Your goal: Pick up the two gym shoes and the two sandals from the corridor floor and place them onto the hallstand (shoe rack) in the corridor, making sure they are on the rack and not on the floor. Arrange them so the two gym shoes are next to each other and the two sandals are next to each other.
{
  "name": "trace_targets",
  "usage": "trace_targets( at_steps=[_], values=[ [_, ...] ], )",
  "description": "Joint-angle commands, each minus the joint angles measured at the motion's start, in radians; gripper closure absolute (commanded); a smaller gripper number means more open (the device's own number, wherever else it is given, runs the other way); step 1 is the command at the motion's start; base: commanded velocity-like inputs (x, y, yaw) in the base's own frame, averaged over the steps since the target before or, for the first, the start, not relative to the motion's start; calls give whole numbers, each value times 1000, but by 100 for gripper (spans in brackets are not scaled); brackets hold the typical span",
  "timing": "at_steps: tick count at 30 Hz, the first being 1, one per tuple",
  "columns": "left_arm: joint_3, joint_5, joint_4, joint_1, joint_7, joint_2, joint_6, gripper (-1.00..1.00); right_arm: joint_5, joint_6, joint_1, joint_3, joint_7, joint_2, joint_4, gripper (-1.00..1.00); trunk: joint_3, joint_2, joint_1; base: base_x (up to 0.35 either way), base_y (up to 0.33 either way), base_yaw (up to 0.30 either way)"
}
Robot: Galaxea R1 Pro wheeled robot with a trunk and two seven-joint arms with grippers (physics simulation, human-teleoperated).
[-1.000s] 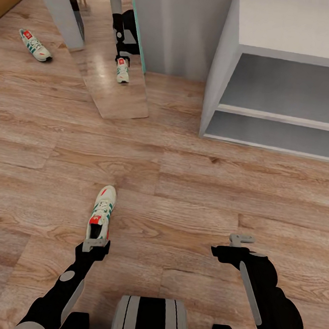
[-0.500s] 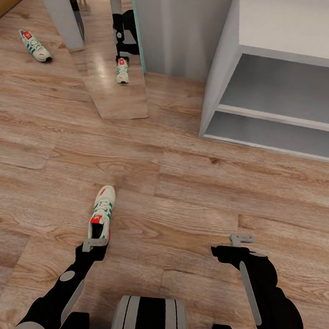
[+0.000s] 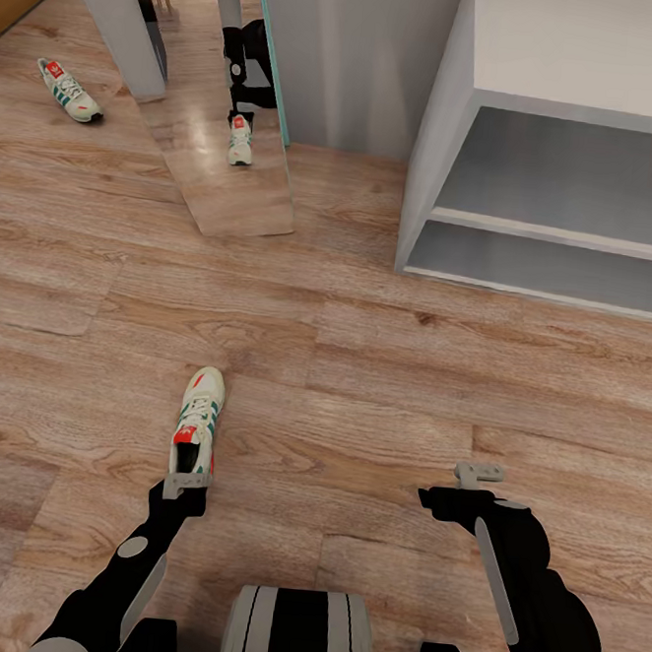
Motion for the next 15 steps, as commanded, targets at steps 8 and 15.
trace_targets(
  at_steps=[8, 15],
  values=[
    [1, 6, 0, 1, 0, 1, 0, 100, 0, 0, 0, 1, -1, 0, 0, -100, 0, 0, 0, 0, 0, 0],
    [9, 12, 0, 6, -6, 1, 0, 100, -1, 0, 0, 1, 0, 0, 0, -100, 0, 0, 0, 0, 0, 0]
  ],
)
